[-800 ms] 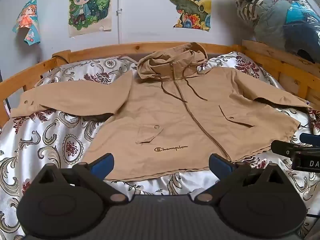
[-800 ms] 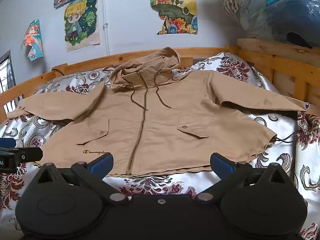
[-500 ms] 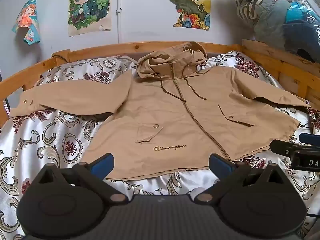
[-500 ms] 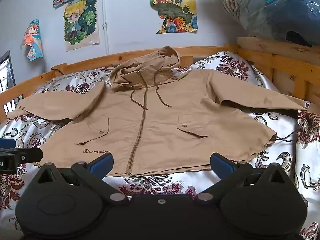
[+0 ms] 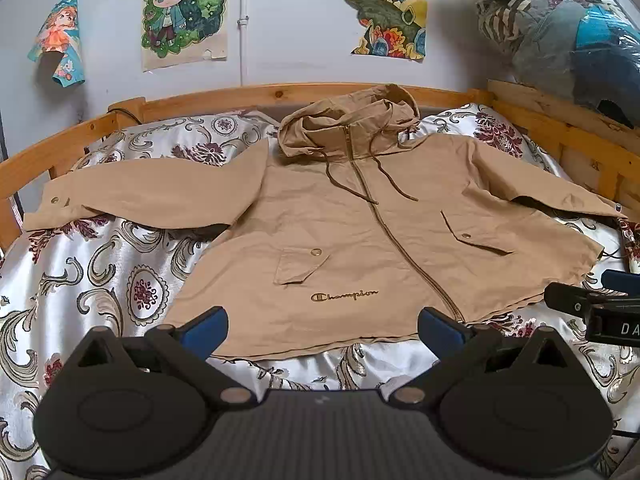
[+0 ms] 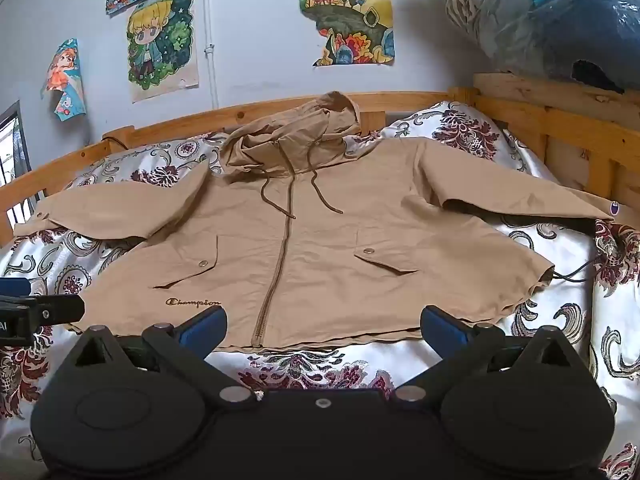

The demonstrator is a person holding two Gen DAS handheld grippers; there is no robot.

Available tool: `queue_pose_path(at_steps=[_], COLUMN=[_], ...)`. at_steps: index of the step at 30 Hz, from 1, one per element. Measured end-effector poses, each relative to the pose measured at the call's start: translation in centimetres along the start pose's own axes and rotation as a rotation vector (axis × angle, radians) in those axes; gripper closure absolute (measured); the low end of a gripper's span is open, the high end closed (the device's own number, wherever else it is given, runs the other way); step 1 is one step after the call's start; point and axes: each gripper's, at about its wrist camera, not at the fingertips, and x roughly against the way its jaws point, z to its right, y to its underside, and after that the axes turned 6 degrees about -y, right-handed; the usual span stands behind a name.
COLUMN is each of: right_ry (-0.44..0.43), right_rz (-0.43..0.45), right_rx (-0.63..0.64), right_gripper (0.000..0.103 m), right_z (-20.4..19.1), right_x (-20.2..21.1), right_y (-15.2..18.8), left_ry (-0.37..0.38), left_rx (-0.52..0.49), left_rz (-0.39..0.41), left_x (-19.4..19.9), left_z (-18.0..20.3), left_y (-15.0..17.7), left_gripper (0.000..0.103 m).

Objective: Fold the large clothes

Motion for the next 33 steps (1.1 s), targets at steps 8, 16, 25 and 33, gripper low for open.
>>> queue_pose_path(at_steps=[8,16,25,33], right_ry=[0.0,0.0,0.0,0.0], right_rz=[-0.001,-0.001,-0.001,-0.002], right_rx=[-0.001,0.0,-0.001,-0.002], right_gripper=[0.001,0.001,0.001,0.001], right_z=[0.01,0.0,0.03,0.09], right_x=[-0.02,-0.02,0.05,0.01], right_y=[0.01,0.02,0.0,0.0], left_ry=[0.003,-0.001,-0.005,-0.008], left_rx=[0.001,-0.001,0.002,0.004], left_rz=[-0.002,-0.001,-0.001,-0.005], left_x=[0.04,0.09,0.24,0.2], left_z=[0.01,-0.06,-0.09,-0.09], left_y=[-0.03,-0.14,-0.19,-0.02], left_gripper=[0.0,0.0,0.0,0.0])
